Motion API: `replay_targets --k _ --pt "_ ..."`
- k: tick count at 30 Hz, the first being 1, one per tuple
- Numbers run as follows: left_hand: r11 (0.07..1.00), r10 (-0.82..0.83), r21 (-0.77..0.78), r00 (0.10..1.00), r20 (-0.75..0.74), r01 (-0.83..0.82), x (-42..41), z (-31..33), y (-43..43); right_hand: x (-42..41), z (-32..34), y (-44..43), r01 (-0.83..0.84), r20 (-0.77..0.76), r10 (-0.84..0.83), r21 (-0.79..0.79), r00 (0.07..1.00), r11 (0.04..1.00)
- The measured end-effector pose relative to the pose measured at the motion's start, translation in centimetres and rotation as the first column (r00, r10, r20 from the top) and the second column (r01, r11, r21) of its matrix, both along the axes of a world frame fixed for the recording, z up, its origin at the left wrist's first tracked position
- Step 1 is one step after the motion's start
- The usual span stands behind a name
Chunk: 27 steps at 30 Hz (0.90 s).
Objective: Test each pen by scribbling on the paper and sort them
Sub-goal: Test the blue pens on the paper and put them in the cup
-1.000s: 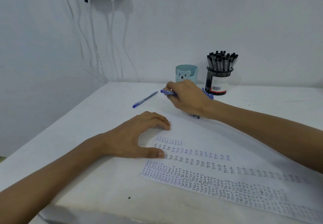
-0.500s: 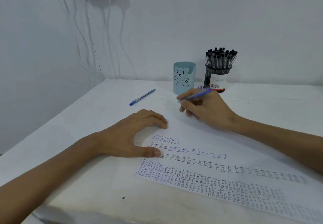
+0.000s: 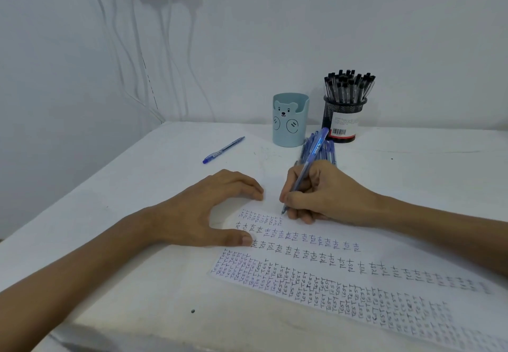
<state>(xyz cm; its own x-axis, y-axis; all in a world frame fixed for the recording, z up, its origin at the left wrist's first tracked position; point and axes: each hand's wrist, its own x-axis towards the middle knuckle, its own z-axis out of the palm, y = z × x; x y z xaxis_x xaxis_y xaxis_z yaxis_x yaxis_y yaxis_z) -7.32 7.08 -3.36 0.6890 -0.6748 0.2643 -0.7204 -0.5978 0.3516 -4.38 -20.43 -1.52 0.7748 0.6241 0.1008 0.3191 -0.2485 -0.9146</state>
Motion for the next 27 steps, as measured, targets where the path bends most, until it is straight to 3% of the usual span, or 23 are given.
replay_targets --k 27 --pt "1.0 0.006 0.008 1.0 -0.024 -0.006 0.2 -0.1 0.0 -1.3 0.0 0.2 0.021 0.067 -0.021 -0.004 0.997 1.0"
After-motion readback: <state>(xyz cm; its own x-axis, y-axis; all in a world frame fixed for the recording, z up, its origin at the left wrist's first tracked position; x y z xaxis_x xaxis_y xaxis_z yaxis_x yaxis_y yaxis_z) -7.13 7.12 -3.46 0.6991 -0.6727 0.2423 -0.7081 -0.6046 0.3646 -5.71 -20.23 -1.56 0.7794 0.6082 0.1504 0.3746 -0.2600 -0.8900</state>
